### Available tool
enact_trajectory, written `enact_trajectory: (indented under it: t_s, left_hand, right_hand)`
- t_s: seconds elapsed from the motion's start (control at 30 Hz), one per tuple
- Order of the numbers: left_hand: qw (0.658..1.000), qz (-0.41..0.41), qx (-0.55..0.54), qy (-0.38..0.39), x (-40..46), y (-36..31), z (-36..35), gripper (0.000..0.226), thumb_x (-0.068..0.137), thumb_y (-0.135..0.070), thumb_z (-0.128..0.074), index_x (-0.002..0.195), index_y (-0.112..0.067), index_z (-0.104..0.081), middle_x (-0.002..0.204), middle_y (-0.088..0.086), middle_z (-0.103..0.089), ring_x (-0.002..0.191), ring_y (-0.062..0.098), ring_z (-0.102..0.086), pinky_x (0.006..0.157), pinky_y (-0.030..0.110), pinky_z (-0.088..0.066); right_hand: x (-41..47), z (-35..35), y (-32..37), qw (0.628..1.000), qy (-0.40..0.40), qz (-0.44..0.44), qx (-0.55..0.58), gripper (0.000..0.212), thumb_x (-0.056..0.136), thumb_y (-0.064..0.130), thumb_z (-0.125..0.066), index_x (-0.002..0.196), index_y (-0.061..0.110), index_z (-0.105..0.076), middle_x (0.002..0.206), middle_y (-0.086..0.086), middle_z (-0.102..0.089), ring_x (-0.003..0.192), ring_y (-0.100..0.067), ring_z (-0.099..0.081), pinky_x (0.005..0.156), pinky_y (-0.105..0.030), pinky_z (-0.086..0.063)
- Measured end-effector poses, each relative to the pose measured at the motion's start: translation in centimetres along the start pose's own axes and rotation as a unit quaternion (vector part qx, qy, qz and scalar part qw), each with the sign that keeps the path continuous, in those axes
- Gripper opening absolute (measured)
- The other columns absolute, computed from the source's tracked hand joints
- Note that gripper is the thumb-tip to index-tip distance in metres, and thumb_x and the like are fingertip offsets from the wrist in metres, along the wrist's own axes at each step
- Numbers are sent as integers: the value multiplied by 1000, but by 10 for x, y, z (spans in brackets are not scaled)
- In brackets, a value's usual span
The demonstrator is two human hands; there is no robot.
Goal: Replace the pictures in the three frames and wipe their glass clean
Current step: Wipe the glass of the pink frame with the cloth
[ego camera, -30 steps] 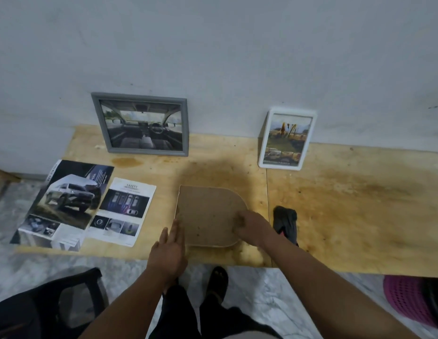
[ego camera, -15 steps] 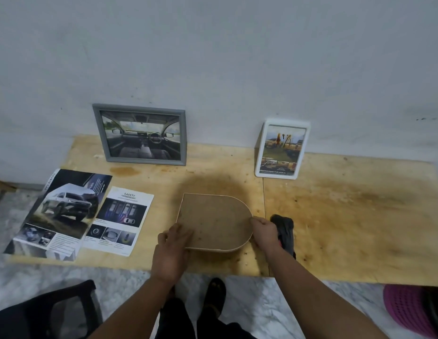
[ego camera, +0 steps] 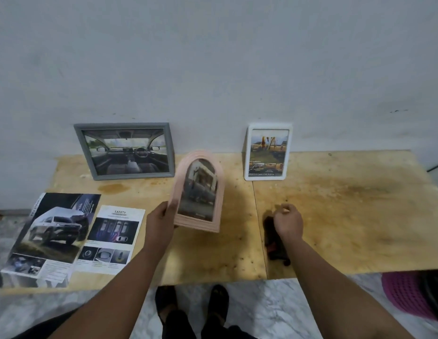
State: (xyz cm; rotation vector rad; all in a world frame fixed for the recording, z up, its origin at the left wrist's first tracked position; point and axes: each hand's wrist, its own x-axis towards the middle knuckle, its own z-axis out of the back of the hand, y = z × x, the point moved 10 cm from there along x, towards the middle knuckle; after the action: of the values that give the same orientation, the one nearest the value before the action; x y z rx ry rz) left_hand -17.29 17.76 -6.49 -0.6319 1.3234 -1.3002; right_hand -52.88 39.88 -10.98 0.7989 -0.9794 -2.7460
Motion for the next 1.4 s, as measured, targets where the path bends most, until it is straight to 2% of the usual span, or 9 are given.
enact_trajectory:
  t_s: [0.17, 0.37, 0.5, 0.7, 0.87, 1.0, 1.1, 1.17, 1.4]
  left_hand:
    - [947, 241, -213, 3, -21, 72, -22, 28, 103, -31, -61, 120, -9, -68, 111, 16, -72, 105, 34, -68, 78, 43, -61]
    - [928, 307, -208, -21, -29, 118, -31, 22, 102, -33, -63, 110, -14, -68, 109, 13, -71, 103, 32, -67, 96, 48, -56]
    - [957, 281, -78, -11, -26, 128, -28, 30, 102, -32, -63, 122, -10, -66, 113, 13, -70, 103, 32, -66, 96, 47, -57]
    - [975, 201, 90, 33, -21, 114, -29, 38, 101, -27, -63, 130, -3, -67, 115, 12, -68, 100, 27, -60, 89, 34, -48]
    - [978, 162, 116, 59, -26, 102, -25, 33, 101, -27, -62, 129, -11, -69, 109, 2, -70, 98, 22, -63, 90, 33, -50]
    - [979, 110, 143, 99, -29, 94, -23, 36, 98, -22, -64, 134, -27, -64, 114, -6, -69, 106, 20, -66, 95, 35, -52]
    - [963, 81, 225, 121, -29, 104, -20, 56, 95, -31, -70, 147, -28, -52, 135, -3, -64, 123, 23, -63, 103, 38, -51]
    - [941, 54, 310, 122, -25, 115, -18, 72, 94, -40, -70, 157, -21, -40, 150, 4, -52, 135, 26, -53, 111, 43, -46]
    - [869, -83, 473, 123, -5, 109, -23, 91, 88, -68, -50, 163, -24, -21, 168, 5, -25, 155, 31, -21, 116, 52, -37]
  right_hand:
    - [3, -10, -72, 992, 57, -67, -92, 92, 73, 62, -80, 142, 13, -44, 132, -18, -57, 117, -40, -58, 92, -45, -52]
    - [1, -23, -68, 995, 85, -36, -26, 30, 84, 21, -81, 110, 10, -69, 98, -10, -73, 88, -29, -69, 76, -40, -57]
    - [-5, -25, -78, 969, 119, -124, 176, 13, 91, 7, -67, 103, 5, -72, 103, -20, -73, 93, -38, -71, 86, -54, -59]
    - [-49, -47, -68, 848, 217, -260, 407, 33, 95, 18, -56, 124, 2, -55, 97, -15, -58, 78, -26, -57, 55, -34, -49]
    - [-76, -76, -41, 774, 280, -297, 484, 33, 96, 16, -55, 126, 4, -54, 117, -24, -59, 99, -35, -64, 98, -60, -51]
    - [-94, -88, -14, 766, 330, -264, 484, 31, 97, 15, -57, 127, 6, -54, 116, -25, -57, 92, -36, -67, 83, -58, -59]
    - [-101, -97, -4, 768, 354, -244, 475, 28, 98, 3, -55, 126, 7, -52, 118, -28, -55, 96, -36, -65, 89, -58, -58]
    - [-105, -106, -8, 776, 357, -251, 456, 37, 99, -3, -47, 134, 7, -47, 111, -28, -57, 85, -33, -65, 69, -44, -63]
    - [-128, -136, -15, 814, 389, -231, 364, 37, 87, -8, -53, 122, 2, -46, 101, -26, -50, 68, -23, -55, 52, -29, -43]
